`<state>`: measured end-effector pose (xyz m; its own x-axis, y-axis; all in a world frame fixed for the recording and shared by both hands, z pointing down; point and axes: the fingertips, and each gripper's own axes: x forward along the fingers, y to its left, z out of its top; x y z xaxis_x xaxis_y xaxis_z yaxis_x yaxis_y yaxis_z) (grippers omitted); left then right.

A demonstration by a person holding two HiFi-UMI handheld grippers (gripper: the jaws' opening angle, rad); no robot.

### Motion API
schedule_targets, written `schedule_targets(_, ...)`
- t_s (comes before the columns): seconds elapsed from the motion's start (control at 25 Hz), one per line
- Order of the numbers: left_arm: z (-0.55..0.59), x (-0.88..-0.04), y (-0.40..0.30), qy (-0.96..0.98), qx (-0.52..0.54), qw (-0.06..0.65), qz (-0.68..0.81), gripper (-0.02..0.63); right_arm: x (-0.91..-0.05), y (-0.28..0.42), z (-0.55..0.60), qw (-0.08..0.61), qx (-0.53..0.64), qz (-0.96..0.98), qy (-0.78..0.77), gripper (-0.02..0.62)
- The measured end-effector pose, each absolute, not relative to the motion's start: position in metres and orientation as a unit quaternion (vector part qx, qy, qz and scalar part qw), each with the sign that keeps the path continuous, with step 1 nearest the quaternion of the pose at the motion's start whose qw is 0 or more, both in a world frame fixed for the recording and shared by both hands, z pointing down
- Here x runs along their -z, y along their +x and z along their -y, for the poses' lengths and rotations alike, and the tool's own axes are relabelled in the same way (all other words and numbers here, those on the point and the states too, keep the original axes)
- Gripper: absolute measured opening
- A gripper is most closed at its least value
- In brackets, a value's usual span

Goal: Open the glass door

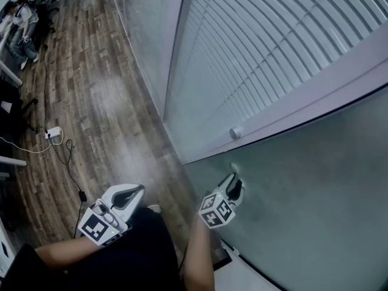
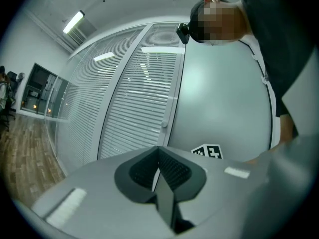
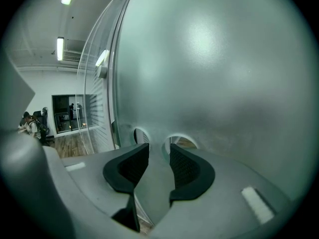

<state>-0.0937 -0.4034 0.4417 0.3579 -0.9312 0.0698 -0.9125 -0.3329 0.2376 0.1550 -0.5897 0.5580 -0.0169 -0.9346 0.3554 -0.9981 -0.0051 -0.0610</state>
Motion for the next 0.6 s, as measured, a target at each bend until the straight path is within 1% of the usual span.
schedule_targets(0.16, 0.405, -0.436, -0.091, 0.828, 0.046, 0.107, 0.549, -0.002, -0.559, 0.154, 0.596, 0.100, -0.161, 0.690, 0.698, 0.117)
schedule_targets(0.24, 0.402, -0.437, -0.096, 0.827, 0.039, 0.107, 0.550, -0.002, -0.558, 0.152, 0.597, 0.107, -0.158, 0.687, 0.701, 0.117)
schedule_targets(0.44, 0.403, -0.422, -0.107, 0.822, 0.060, 0.113, 0.555, -0.002, -0.550, 0.156, 0.605, 0.131, -0.130, 0.683, 0.707, 0.120)
schedule_targets(0.6, 0.395, -0.419, -0.121, 0.820, 0.073, 0.106, 0.557, -0.002, -0.553, 0.156, 0.606, 0.123, -0.129, 0.677, 0.714, 0.129)
